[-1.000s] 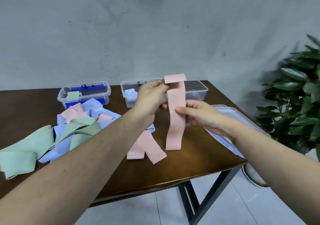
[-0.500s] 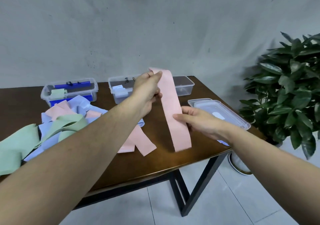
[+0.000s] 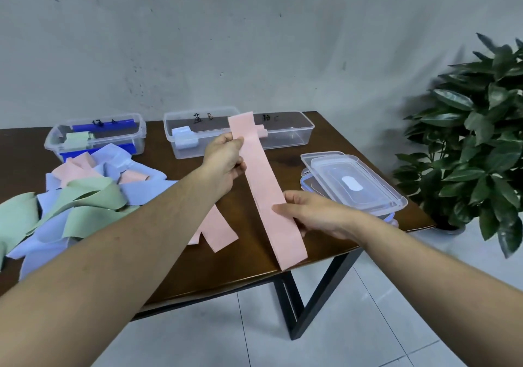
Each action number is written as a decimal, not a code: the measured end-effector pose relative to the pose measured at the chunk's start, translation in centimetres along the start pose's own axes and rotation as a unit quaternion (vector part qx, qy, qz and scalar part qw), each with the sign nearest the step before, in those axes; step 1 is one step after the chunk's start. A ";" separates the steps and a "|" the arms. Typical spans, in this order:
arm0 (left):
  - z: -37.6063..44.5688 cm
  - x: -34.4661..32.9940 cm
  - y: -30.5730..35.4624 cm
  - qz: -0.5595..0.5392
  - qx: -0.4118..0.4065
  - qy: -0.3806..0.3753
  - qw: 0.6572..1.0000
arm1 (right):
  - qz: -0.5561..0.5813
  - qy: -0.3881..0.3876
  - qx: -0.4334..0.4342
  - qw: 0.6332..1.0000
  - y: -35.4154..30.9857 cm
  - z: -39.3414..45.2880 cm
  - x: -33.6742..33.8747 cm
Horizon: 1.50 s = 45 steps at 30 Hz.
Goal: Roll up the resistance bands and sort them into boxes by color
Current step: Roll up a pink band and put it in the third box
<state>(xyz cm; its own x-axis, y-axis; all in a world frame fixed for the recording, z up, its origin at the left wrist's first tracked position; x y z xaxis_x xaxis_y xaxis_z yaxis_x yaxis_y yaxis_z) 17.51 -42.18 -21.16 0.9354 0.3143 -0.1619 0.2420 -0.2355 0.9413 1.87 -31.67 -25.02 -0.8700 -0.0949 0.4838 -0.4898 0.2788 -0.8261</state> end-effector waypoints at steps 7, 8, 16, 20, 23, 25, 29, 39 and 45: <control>3.0 -2.2 -3.0 0.040 0.019 0.043 0.998 | -0.093 -0.028 0.006 0.995 2.0 1.9 0.5; 3.3 -2.5 -3.3 0.049 0.017 0.045 0.998 | -0.121 -0.021 0.013 0.992 2.2 2.2 0.6; 6.3 -4.5 -5.8 0.073 0.067 0.046 0.994 | -0.298 0.067 0.060 0.950 3.3 4.4 1.4; 6.5 -3.9 -6.9 0.146 0.063 0.024 0.987 | -0.277 0.089 0.078 0.954 3.6 4.2 1.7; 5.1 -3.2 -7.2 0.232 -0.022 0.021 0.972 | -0.227 0.089 0.107 0.964 3.9 3.6 2.0; 3.5 -2.8 -7.3 0.291 -0.100 0.017 0.951 | -0.203 0.085 0.126 0.967 4.2 3.2 2.2; 0.3 -1.9 -8.4 0.356 -0.228 -0.048 0.905 | -0.168 0.107 0.173 0.965 4.8 2.9 2.0; -7.4 2.3 -11.6 0.398 -0.397 -0.131 0.817 | -0.138 0.107 0.326 0.929 7.5 0.6 1.5; -8.5 3.4 -12.3 0.441 -0.436 -0.158 0.768 | -0.140 0.085 0.381 0.910 8.2 -0.7 1.7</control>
<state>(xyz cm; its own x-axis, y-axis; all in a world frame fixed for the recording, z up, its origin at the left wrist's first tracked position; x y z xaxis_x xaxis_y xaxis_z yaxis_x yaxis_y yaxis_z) 15.51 -30.39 -30.78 0.6852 0.1141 0.7194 -0.6580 0.5206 0.5441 -3.62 -28.91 -30.79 -0.7159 0.1081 0.6898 -0.6440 -0.4839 -0.5926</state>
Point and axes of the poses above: each hand's wrist, its own z-axis towards the middle knuckle, its own x-axis out of the back of the hand, y = z × x, the point moved 4 cm from there along z, towards the middle knuckle, and after that the axes turned 15 degrees about y, right-handed, at the moved point
